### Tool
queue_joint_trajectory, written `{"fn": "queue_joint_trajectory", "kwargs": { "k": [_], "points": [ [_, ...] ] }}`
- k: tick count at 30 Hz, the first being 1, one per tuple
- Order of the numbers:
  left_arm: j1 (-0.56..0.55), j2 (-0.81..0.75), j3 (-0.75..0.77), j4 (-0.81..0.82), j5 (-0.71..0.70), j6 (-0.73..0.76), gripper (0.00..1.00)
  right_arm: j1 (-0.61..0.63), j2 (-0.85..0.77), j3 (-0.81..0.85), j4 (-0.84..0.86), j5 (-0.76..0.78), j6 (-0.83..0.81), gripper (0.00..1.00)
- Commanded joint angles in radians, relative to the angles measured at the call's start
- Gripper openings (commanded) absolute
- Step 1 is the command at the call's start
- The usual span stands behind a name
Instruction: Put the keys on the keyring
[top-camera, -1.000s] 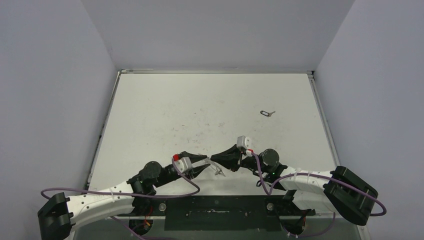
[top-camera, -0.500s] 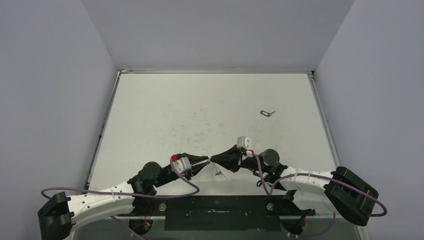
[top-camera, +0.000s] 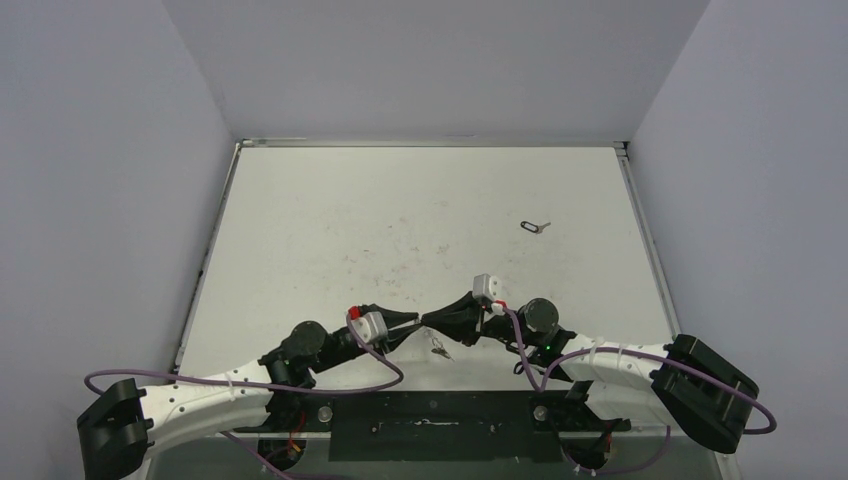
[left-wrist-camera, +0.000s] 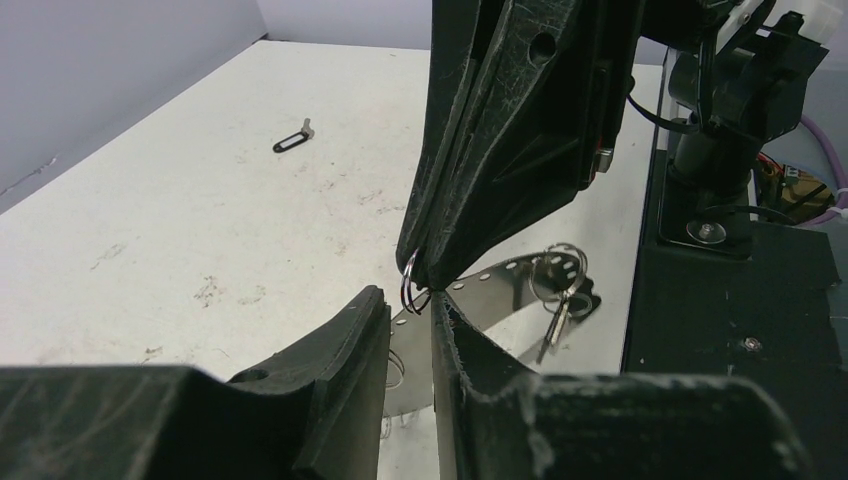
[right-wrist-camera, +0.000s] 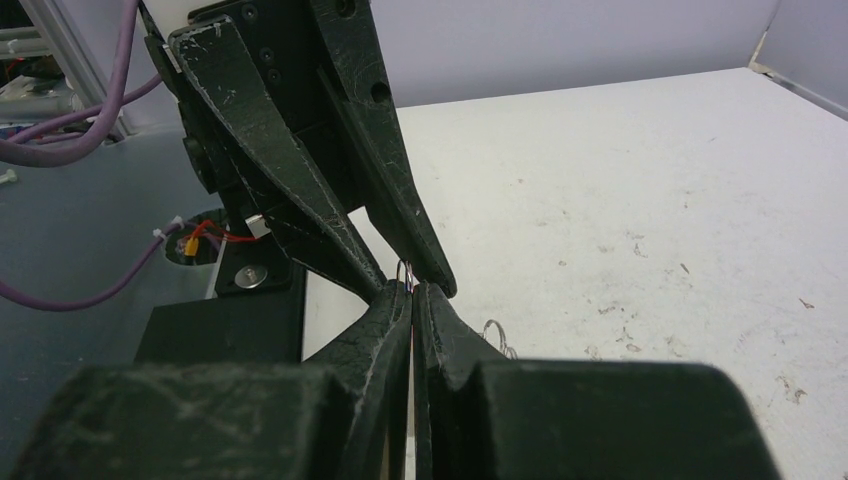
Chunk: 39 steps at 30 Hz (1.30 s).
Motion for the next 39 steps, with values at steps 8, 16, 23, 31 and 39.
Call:
{"fn": "queue_joint_trajectory", "kwargs": {
  "k": [8,16,23,31,39],
  "points": [
    [-0.005,-0.004,0.069,0.079,0.015,-0.027,0.11,0.014,-0.025,0.025,0.032,-0.035,-0.024,0.00],
    [-0.005,-0.035,0.062,0.064,0.014,-0.034,0.00,0.016,-0.037,0.025,-0.002,-0.032,-0.042,0.00],
    [-0.004,-0.038,0.069,0.048,0.009,-0.040,0.13,0.016,-0.038,0.030,-0.006,-0.037,-0.041,0.00],
    [-0.004,-0.021,0.087,0.030,0.007,-0.036,0.07,0.016,-0.034,0.033,-0.015,-0.046,-0.045,0.00],
    [-0.004,-0.031,0.092,0.008,-0.034,-0.039,0.00,0.016,-0.038,0.040,-0.049,-0.050,-0.062,0.00]
  ]
}}
